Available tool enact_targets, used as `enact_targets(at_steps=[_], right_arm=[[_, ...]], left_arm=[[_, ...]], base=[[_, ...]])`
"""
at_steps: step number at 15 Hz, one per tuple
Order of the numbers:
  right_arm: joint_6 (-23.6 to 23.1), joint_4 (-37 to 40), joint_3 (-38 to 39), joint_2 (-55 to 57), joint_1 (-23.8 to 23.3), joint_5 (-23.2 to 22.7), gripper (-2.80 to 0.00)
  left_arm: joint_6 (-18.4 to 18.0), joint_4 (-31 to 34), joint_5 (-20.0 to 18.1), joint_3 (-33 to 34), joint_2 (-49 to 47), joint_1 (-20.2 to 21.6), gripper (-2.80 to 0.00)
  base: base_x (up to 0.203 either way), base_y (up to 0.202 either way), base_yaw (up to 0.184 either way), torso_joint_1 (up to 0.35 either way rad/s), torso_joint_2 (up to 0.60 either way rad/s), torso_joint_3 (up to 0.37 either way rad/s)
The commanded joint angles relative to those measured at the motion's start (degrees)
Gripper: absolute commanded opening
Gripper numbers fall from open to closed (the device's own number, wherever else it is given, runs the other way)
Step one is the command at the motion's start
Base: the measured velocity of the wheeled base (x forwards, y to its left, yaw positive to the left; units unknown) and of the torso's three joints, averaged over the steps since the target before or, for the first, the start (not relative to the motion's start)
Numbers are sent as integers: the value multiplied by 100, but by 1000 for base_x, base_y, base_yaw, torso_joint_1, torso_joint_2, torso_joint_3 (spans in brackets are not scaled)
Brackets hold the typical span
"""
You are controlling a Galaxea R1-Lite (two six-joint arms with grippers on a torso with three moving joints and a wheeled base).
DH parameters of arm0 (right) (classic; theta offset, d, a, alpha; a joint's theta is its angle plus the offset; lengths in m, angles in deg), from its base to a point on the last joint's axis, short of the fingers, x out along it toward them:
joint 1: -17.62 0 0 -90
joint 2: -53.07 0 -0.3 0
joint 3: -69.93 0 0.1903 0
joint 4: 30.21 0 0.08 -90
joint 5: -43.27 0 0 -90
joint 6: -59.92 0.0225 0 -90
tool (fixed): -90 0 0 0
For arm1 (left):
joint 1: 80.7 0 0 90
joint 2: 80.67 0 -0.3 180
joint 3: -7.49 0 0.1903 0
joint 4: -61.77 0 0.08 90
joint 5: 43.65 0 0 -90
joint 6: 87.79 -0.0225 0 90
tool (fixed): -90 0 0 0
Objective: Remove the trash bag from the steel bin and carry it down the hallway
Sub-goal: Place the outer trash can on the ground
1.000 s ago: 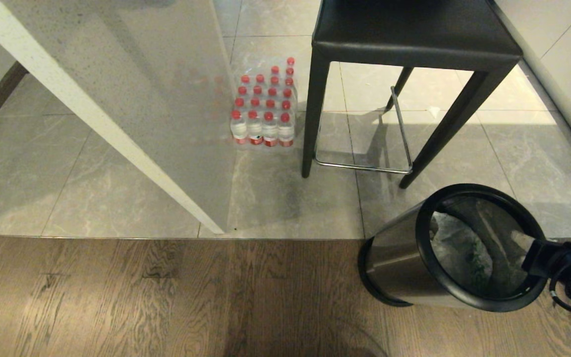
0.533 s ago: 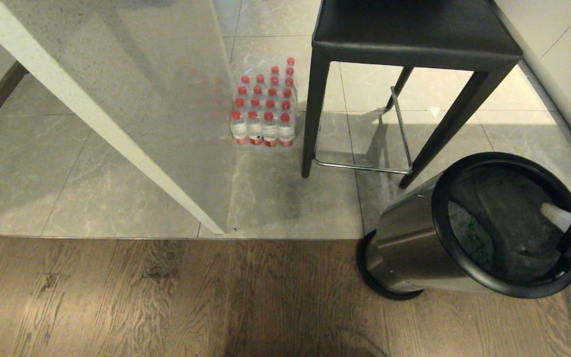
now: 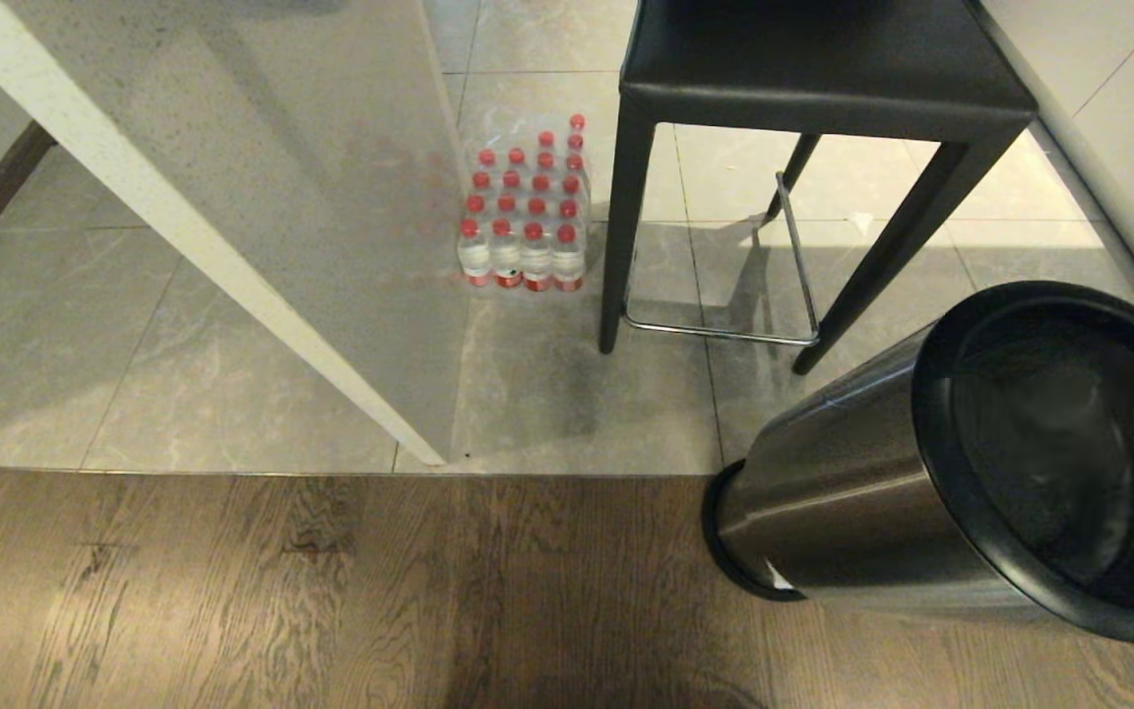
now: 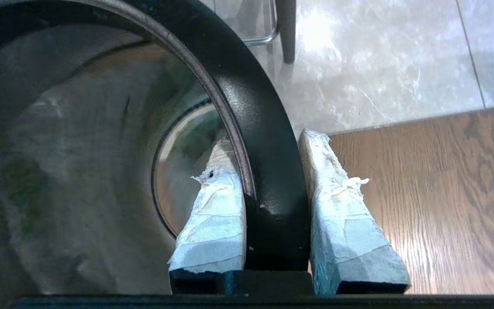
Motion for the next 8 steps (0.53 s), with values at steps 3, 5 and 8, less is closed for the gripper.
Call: enact_targets(at_steps=[3,5,8], right_arm=[[449,1535,-654,-1054,-27,111,-280],[619,2381,-995,-1536,-33,458,-280],[658,3155,-1198,-2058,-33,741,-280]], left_arm=[[1,0,-1,1,2,0,-280],[1,0,-1,2,2,0,-280],[1,0,-1,2,2,0,-280]], base=[[0,0,0,0,0,0],[0,0,0,0,0,0],[0,0,0,0,0,0]])
